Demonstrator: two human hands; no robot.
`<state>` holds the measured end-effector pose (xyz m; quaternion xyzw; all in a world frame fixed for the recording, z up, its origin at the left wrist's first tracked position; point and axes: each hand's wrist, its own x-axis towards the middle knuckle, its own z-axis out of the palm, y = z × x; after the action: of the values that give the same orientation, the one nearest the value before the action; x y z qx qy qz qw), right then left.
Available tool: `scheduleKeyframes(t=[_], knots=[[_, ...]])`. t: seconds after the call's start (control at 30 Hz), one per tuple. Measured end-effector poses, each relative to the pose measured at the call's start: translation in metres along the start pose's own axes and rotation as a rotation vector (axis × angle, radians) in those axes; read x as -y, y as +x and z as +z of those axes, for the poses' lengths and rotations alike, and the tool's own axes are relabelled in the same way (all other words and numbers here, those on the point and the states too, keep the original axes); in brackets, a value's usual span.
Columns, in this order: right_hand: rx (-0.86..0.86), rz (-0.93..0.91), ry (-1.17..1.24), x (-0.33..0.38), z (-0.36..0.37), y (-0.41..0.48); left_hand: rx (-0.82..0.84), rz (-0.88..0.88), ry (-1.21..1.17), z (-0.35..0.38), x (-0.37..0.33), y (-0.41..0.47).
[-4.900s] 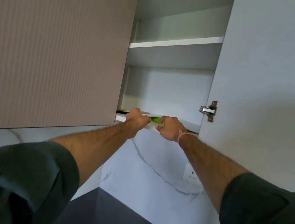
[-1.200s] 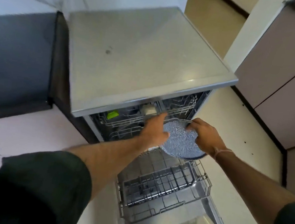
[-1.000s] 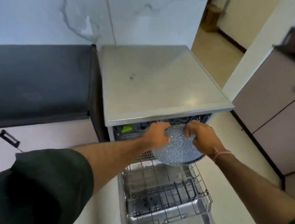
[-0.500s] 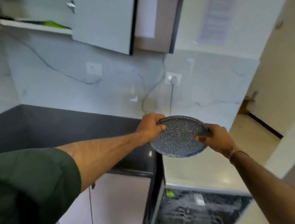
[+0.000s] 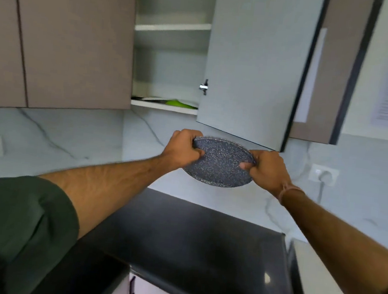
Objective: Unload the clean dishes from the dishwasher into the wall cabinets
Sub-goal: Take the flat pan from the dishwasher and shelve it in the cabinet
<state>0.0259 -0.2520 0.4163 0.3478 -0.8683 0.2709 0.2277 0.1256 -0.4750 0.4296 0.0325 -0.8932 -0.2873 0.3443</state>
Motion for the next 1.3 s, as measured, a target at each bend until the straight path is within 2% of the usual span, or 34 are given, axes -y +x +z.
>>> scheduleKeyframes(t=[0.2, 0.43, 0.5, 0.6, 0.7, 0.83, 1.0, 1.17, 1.3], knots=[[-0.171, -0.195, 0.006, 0.059, 0.032, 0.130, -0.265, 0.021, 0.154, -0.074, 0.045, 0.091], [-0.357, -0.257, 0.107, 0.114, 0.067, 0.263, -0.416, 0.080, 0.299, -0.143, 0.085, 0.192], [-0.365, -0.276, 0.061, 0.122, 0.073, 0.296, -0.418, 0.136, 0.392, -0.150, 0.092, 0.216], [-0.362, -0.356, -0.090, 0.133, 0.086, 0.343, -0.330, 0.203, 0.548, -0.148, 0.102, 0.254], [-0.369, -0.428, -0.199, 0.141, 0.106, 0.385, -0.232, 0.183, 0.744, -0.139, 0.123, 0.290], [-0.331, -0.461, -0.322, 0.141, 0.139, 0.435, -0.204, 0.148, 0.896, -0.125, 0.165, 0.333], [-0.249, -0.409, -0.361, 0.143, 0.192, 0.502, -0.163, 0.069, 0.903, -0.115, 0.238, 0.396], [-0.096, -0.275, -0.335, 0.148, 0.244, 0.551, -0.124, -0.045, 0.917, -0.104, 0.309, 0.454], [0.105, -0.283, -0.338, 0.144, 0.274, 0.576, -0.055, -0.139, 0.925, -0.096, 0.352, 0.487]])
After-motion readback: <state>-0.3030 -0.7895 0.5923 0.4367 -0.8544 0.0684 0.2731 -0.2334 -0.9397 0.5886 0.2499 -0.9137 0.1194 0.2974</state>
